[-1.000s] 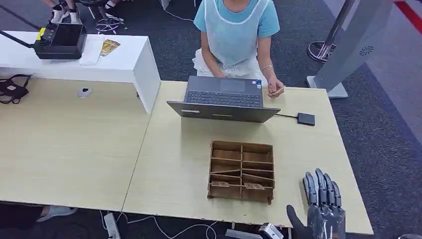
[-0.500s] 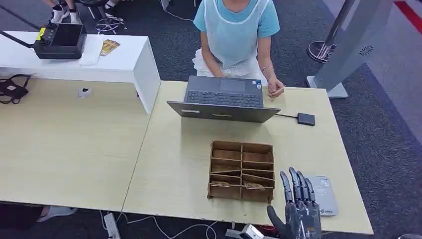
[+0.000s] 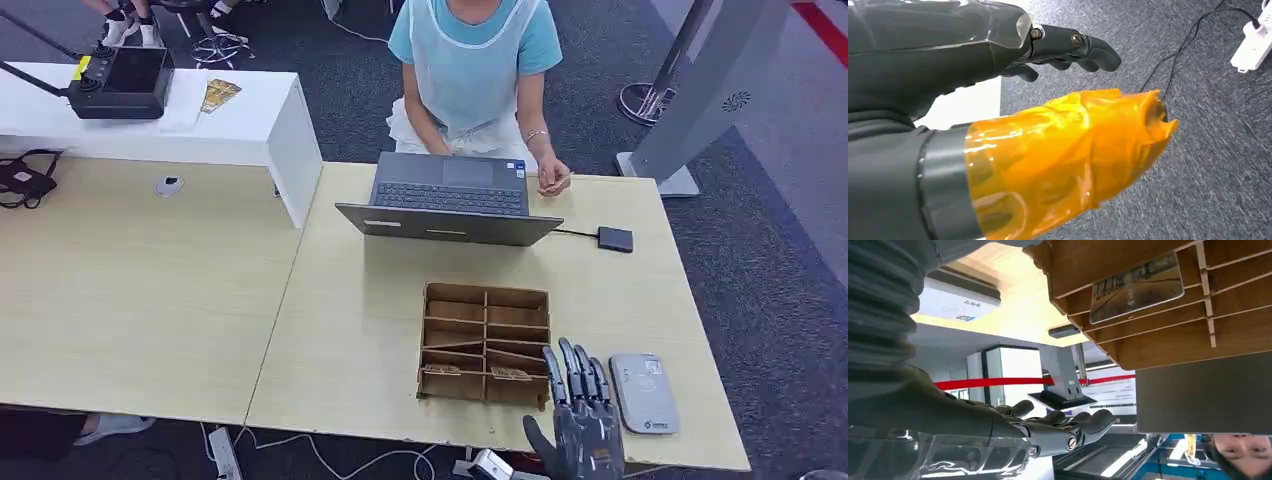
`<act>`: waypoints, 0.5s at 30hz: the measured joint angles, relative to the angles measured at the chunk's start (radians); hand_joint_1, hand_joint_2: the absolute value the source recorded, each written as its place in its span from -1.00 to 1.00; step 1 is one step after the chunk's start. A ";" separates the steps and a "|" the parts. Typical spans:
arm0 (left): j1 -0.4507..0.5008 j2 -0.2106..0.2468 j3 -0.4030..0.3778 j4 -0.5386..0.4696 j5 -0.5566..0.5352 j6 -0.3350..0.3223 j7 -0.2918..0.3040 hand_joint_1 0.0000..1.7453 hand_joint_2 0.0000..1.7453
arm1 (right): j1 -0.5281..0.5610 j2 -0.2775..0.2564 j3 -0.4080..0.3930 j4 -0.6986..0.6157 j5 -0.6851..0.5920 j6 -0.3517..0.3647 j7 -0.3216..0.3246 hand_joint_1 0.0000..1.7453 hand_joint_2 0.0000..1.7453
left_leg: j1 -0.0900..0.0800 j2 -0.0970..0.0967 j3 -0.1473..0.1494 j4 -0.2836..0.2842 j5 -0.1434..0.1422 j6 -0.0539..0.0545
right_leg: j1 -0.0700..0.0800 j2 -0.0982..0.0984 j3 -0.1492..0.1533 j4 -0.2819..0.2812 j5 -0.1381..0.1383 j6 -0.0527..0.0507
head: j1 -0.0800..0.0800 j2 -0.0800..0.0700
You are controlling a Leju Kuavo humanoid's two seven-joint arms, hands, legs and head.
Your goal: Pass the card to the sensor for recognition and then transmit it.
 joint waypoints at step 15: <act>0.000 0.000 0.000 0.000 0.000 -0.001 0.000 -1.00 -1.00 | -0.071 -0.063 0.086 0.035 0.000 0.000 0.110 -1.00 1.00 | 0.000 0.000 0.000 0.000 0.000 0.000 | 0.000 0.000 0.000 0.000 0.000 0.000 | 0.000 0.000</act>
